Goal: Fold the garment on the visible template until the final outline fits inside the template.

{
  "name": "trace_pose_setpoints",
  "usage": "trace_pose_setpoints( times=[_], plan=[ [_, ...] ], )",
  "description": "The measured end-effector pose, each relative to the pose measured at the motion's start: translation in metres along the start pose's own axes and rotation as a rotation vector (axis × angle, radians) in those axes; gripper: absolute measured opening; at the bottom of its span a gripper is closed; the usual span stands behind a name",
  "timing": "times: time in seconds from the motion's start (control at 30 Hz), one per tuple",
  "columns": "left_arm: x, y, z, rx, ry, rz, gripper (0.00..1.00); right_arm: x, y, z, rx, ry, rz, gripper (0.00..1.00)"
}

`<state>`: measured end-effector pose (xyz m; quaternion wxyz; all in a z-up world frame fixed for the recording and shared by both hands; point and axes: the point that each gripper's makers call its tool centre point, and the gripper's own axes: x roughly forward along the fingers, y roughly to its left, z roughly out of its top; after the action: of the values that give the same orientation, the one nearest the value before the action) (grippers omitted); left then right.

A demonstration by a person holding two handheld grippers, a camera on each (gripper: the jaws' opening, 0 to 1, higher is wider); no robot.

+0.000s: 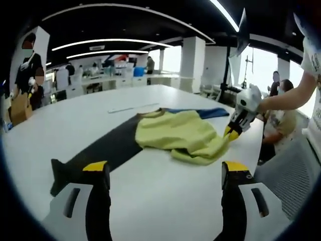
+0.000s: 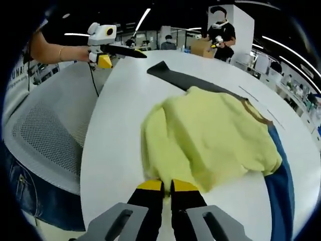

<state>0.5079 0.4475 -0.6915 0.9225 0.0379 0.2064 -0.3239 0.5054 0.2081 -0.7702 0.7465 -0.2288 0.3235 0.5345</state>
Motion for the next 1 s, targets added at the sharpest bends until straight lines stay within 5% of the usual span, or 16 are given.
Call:
trace_pose_setpoints(
  times=[0.17,0.47,0.7,1.0],
  plan=[
    [-0.001,0.003,-0.005,-0.013,0.008,0.006,0.89,-0.013,-0.006,0.029,-0.041,-0.056,-0.012,0.00],
    [-0.001,0.003,-0.006,-0.015,0.014,0.000,0.88,-0.021,-0.038,0.084,0.009,-0.201,-0.060,0.00],
    [-0.002,0.005,-0.012,-0.025,0.030,-0.001,0.87,-0.013,-0.065,0.102,-0.004,-0.193,-0.097,0.00],
    [0.000,0.004,-0.018,-0.039,0.049,-0.011,0.84,0.006,-0.102,0.104,0.032,-0.145,-0.133,0.00]
  ],
)
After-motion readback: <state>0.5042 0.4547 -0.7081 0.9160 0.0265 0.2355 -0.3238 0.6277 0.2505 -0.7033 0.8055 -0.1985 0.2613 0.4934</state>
